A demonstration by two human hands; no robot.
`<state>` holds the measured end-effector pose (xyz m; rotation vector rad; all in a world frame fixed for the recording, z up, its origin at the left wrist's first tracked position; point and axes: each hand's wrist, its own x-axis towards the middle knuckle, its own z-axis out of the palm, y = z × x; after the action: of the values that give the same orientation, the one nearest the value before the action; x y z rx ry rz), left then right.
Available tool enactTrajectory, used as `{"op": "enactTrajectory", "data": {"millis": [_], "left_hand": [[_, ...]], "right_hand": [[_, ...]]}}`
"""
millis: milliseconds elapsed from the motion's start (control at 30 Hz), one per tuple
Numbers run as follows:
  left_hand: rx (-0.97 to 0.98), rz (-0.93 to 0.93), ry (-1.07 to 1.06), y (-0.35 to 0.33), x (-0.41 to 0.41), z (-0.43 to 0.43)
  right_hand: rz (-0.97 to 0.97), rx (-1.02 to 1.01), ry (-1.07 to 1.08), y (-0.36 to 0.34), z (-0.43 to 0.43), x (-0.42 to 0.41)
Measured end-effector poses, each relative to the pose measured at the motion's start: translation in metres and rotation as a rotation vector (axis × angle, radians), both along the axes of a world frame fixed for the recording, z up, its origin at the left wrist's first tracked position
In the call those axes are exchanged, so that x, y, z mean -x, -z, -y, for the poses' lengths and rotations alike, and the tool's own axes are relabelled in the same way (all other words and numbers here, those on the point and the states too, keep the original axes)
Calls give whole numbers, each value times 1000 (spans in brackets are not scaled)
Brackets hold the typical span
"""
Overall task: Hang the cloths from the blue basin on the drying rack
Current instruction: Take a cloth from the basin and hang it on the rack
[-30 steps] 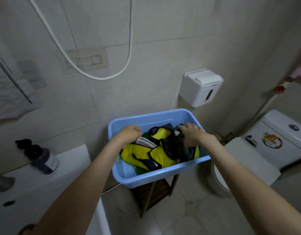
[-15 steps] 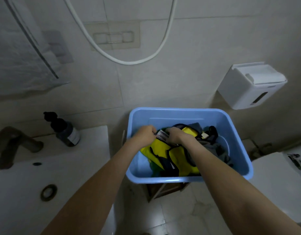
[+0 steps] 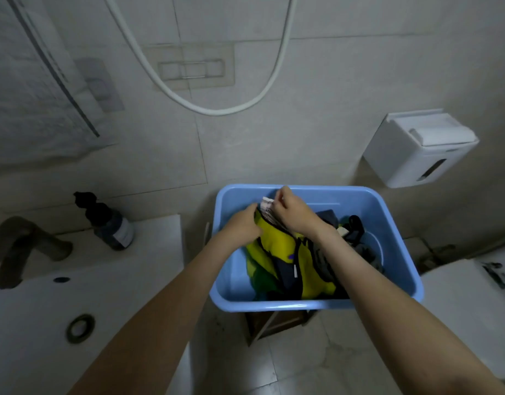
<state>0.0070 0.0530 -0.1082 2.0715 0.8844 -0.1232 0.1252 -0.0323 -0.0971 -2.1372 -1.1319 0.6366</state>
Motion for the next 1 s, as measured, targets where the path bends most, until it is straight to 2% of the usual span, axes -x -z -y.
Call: {"op": "enactTrajectory", "data": {"millis": [67, 133, 267, 367, 500, 567, 633, 667, 767, 867, 933, 1000], "left_hand": [[147, 98, -48, -5, -1, -2], [170, 117, -38, -13, -3, -6], [124, 211, 16, -39, -6, -6], [-10, 182, 129, -59, -5, -1], [-38, 107, 280, -76, 3, 7], [66, 104, 254, -82, 6, 10], [240, 220, 176, -90, 9, 15], [255, 300, 146, -97, 10, 19], [41, 446, 71, -106, 4, 24], [-204, 457, 113, -112, -3, 30], [-241, 496, 108, -116, -4, 40], [-190, 569, 95, -123, -4, 56]], "right_hand": [[28, -88, 6, -27, 7, 2], [36, -151, 18, -49, 16, 1], [105, -259, 75, -87, 35, 0], [160, -347, 121, -112, 49, 4], [135, -521, 183, -139, 60, 12], [113, -635, 206, -155, 65, 17], [121, -693, 229, -169, 70, 22], [131, -700, 240, -174, 73, 24], [131, -717, 269, -183, 85, 31], [114, -762, 297, -189, 100, 38], [129, -783, 326, -193, 114, 44], [139, -791, 374, -195, 134, 47]]}}
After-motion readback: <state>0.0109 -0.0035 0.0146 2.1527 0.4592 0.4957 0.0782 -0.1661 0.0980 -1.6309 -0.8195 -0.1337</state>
